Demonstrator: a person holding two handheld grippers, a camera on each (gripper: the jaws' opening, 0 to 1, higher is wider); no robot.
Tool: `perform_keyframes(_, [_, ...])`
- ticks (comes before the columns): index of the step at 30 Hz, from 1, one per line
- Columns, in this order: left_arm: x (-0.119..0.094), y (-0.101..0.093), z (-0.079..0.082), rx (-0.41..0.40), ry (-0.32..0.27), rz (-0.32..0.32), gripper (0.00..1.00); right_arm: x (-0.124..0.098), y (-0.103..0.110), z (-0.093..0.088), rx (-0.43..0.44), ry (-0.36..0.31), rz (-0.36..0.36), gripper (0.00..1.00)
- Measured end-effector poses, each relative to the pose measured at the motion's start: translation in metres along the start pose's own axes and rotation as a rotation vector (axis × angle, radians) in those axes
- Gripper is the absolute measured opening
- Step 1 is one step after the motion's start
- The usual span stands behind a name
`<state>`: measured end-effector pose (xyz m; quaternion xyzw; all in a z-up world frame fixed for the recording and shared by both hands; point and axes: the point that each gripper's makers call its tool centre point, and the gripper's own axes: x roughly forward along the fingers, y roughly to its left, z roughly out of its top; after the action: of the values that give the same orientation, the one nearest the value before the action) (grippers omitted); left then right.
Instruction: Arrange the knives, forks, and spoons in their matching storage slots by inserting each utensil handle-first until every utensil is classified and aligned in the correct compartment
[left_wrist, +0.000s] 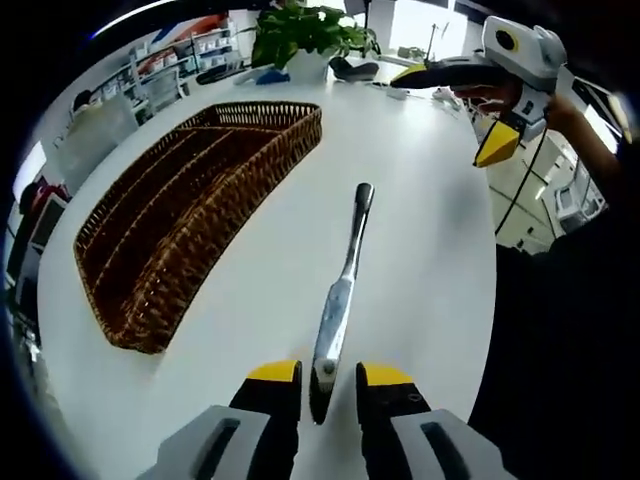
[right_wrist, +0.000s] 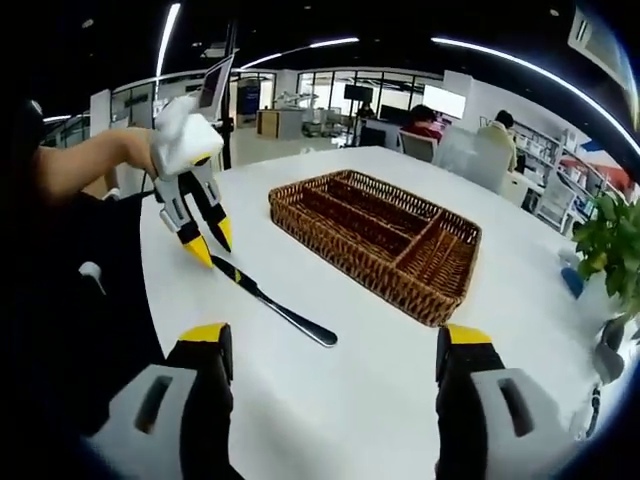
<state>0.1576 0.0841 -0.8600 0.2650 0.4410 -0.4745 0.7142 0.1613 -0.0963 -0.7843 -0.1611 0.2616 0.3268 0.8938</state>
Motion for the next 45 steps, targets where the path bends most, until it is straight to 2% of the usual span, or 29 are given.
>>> perform_keyframes(5, [0.006,0.003,0.0,0.032,0.043,0.017,0.18,0.004,0.007,-0.003,-0.014,0.019,0.011,0.84])
perform_keyframes(10, [0.011,0.001,0.003,0.041,0.053,0.005,0.16,0.005,0.013,-0.005,-0.013,0.027,0.027,0.83])
perform_keyframes(13, [0.015,0.001,0.0,0.05,0.08,0.008,0.15,0.005,0.014,-0.006,-0.013,0.031,0.032,0.82])
perform_keyframes(17, [0.016,0.003,0.001,0.041,0.072,0.007,0.14,0.006,0.015,-0.007,-0.013,0.034,0.037,0.82])
perform_keyframes(20, [0.016,0.005,-0.003,0.049,0.096,0.017,0.14,0.007,0.016,-0.008,-0.013,0.039,0.042,0.81])
perform_keyframes(25, [0.017,0.002,-0.003,0.046,0.097,0.006,0.13,0.009,0.019,-0.011,-0.014,0.048,0.047,0.8])
perform_keyframes(26, [0.019,0.004,-0.001,0.07,0.089,0.015,0.12,0.009,0.02,-0.011,-0.014,0.049,0.049,0.8])
perform_keyframes(32, [0.018,0.004,-0.003,0.052,0.107,0.009,0.12,0.012,0.024,-0.013,-0.014,0.057,0.064,0.8])
perform_keyframes(39, [0.018,0.005,-0.003,0.095,0.114,0.006,0.1,0.018,0.026,-0.013,-0.02,0.06,0.08,0.79])
perform_keyframes(45, [0.017,0.005,-0.002,0.072,0.105,-0.012,0.09,0.022,0.03,-0.013,-0.028,0.064,0.108,0.76])
